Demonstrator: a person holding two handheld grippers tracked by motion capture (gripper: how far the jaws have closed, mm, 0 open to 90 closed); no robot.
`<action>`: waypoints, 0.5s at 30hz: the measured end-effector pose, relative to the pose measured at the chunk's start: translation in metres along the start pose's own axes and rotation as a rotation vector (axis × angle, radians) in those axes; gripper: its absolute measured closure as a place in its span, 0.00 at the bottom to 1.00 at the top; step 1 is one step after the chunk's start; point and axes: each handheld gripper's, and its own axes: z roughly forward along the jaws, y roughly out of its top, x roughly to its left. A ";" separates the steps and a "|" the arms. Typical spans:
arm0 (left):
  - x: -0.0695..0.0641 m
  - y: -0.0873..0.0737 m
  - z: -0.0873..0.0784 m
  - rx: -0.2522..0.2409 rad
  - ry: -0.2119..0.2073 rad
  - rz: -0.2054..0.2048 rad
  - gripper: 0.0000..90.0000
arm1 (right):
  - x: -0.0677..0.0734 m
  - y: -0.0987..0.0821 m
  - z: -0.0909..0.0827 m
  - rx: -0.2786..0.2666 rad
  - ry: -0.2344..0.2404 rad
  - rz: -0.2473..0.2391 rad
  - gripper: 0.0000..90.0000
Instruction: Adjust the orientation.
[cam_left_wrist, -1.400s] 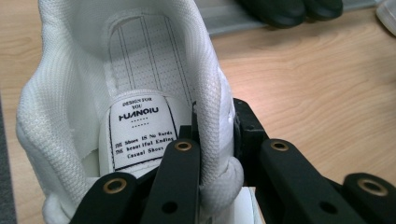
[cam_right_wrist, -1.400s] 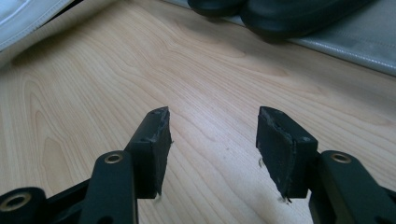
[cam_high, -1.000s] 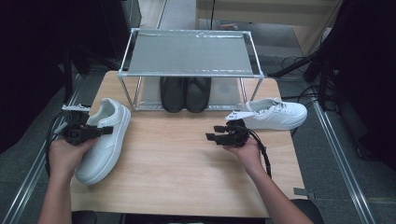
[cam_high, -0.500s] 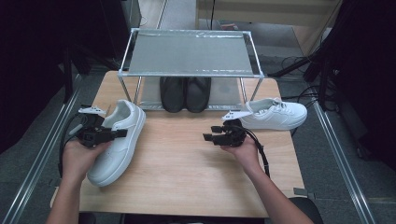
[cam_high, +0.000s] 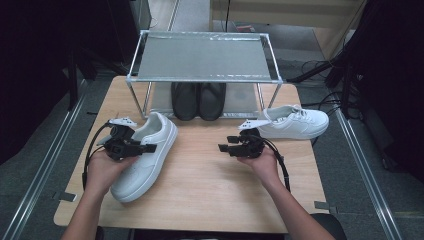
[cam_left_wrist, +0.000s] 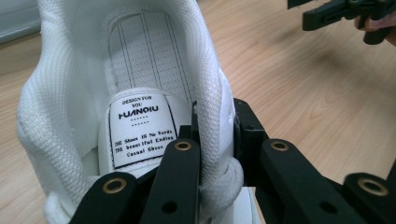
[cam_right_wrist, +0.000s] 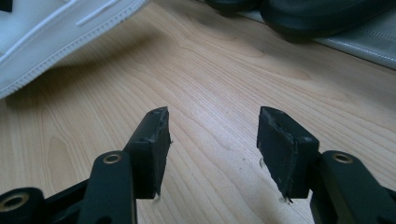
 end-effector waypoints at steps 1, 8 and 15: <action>-0.002 0.001 0.003 0.005 -0.007 0.006 0.91 | 0.000 -0.001 0.000 -0.005 0.000 -0.001 0.50; -0.016 0.011 0.023 0.037 -0.058 0.047 0.91 | 0.001 -0.005 -0.004 -0.005 -0.008 0.001 0.50; -0.034 0.022 0.048 0.082 -0.121 0.098 0.91 | 0.000 -0.011 -0.011 -0.009 -0.025 0.016 0.50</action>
